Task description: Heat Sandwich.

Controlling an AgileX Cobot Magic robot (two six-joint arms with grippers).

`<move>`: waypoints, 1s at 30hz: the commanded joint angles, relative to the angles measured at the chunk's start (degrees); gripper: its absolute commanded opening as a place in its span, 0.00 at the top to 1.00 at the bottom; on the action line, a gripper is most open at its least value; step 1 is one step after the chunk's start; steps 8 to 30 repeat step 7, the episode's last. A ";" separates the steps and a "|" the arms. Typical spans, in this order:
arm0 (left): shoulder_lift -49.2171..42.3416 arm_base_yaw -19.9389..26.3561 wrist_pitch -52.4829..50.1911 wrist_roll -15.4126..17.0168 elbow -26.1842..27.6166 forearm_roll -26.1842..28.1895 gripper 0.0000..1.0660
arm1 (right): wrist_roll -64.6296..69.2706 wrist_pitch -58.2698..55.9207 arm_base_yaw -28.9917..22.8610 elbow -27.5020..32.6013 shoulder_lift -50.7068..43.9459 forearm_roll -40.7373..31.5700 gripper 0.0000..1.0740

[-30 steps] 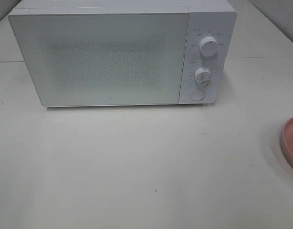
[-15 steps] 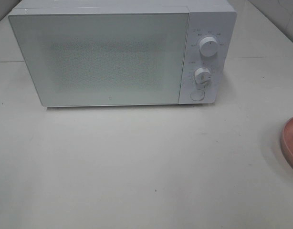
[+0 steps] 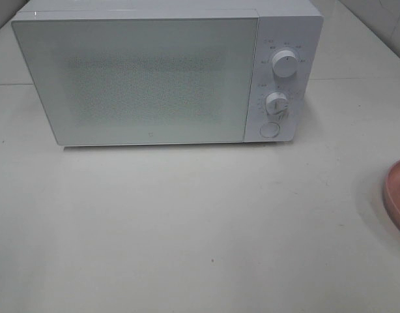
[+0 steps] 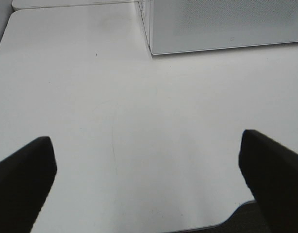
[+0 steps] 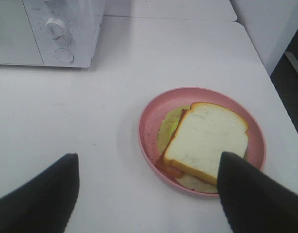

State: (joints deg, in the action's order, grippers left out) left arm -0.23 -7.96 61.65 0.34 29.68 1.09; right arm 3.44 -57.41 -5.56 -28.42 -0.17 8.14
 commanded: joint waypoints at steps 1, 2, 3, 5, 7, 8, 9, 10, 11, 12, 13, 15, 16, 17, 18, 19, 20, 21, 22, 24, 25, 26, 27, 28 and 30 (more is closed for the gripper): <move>-0.97 0.06 -0.23 0.23 -0.06 -0.23 0.08 | 0.23 0.40 0.40 0.17 -1.66 0.23 0.30; -0.97 0.06 -0.23 0.23 -0.06 -0.23 0.08 | 0.23 0.40 0.40 0.17 -1.66 0.23 0.30; -0.97 0.06 -0.23 0.23 -0.06 -0.23 0.08 | 0.23 0.40 0.40 0.17 -1.66 0.23 0.30; -0.97 0.06 -0.23 0.23 -0.06 -0.23 0.08 | 0.23 0.40 0.40 0.17 -1.66 0.29 0.30; -0.97 0.06 -0.23 0.23 -0.06 -0.23 0.08 | 0.23 0.40 0.40 0.17 -1.66 0.29 0.30; -0.97 0.06 -0.23 0.23 -0.06 -0.23 0.08 | 0.23 0.40 0.40 0.17 -1.66 0.29 0.30; -0.97 0.06 -0.23 0.23 -0.06 -0.23 0.08 | 0.23 0.40 0.40 0.17 -1.66 0.29 0.30; -0.97 0.06 -0.23 0.23 -0.06 -0.23 0.08 | 0.23 0.40 0.40 0.17 -1.66 0.29 0.30; -0.97 0.06 -0.23 0.23 -0.06 -0.23 0.08 | 0.23 0.40 0.40 0.17 -1.66 0.29 0.30; -0.97 0.06 -0.23 0.23 -0.06 -0.23 0.08 | 0.23 0.40 0.40 0.17 -1.66 0.29 0.30; -0.97 0.06 -0.23 0.23 -0.06 -0.23 0.08 | 0.23 0.40 0.40 0.17 -1.66 0.29 0.30; -0.97 0.06 -0.23 0.23 -0.06 -0.23 0.08 | 0.23 0.40 0.40 0.17 -1.66 0.29 0.30; -0.97 0.06 -0.23 0.23 -0.06 -0.23 0.08 | 0.23 0.40 0.40 0.17 -1.66 0.29 0.30; -0.97 0.06 -0.23 0.23 -0.06 -0.23 0.08 | 0.23 0.40 0.40 0.17 -1.66 0.29 0.30; -0.97 0.06 -0.23 0.23 -0.06 -0.23 0.08 | 0.23 0.40 0.40 0.17 -1.66 0.29 0.30; -0.97 0.06 -0.23 0.23 -0.06 -0.23 0.08 | 0.23 0.40 0.40 0.17 -1.66 0.29 0.30; -0.97 0.06 -0.23 0.23 -0.06 -0.23 0.08 | 0.23 0.40 0.40 0.17 -1.66 0.29 0.30; -0.97 0.06 -0.23 0.23 -0.06 -0.23 0.08 | 0.23 0.40 0.40 0.17 -1.66 0.29 0.30; -0.97 0.06 -0.23 0.23 -0.06 -0.23 0.08 | 0.23 0.40 0.40 0.17 -1.66 0.29 0.30; -0.97 0.06 -0.23 0.23 -0.06 -0.23 0.08 | 0.23 0.40 0.40 0.17 -1.66 0.29 0.30; -0.97 0.06 -0.23 0.23 -0.06 -0.23 0.08 | 0.23 0.40 0.40 0.17 -1.66 0.29 0.30; -0.97 0.06 -0.23 0.23 -0.06 -0.23 0.08 | 0.23 0.40 0.40 0.17 -1.66 0.29 0.30; -0.97 0.06 -0.23 0.23 -0.06 -0.23 0.08 | 0.23 0.40 0.40 0.17 -1.66 0.29 0.30; -0.97 0.06 -0.23 0.23 -0.06 -0.23 0.08 | 0.23 0.40 0.40 0.17 -1.66 0.29 0.30; -0.97 0.06 -0.23 0.23 -0.06 -0.23 0.08 | 0.23 0.40 0.40 0.17 -1.66 0.29 0.30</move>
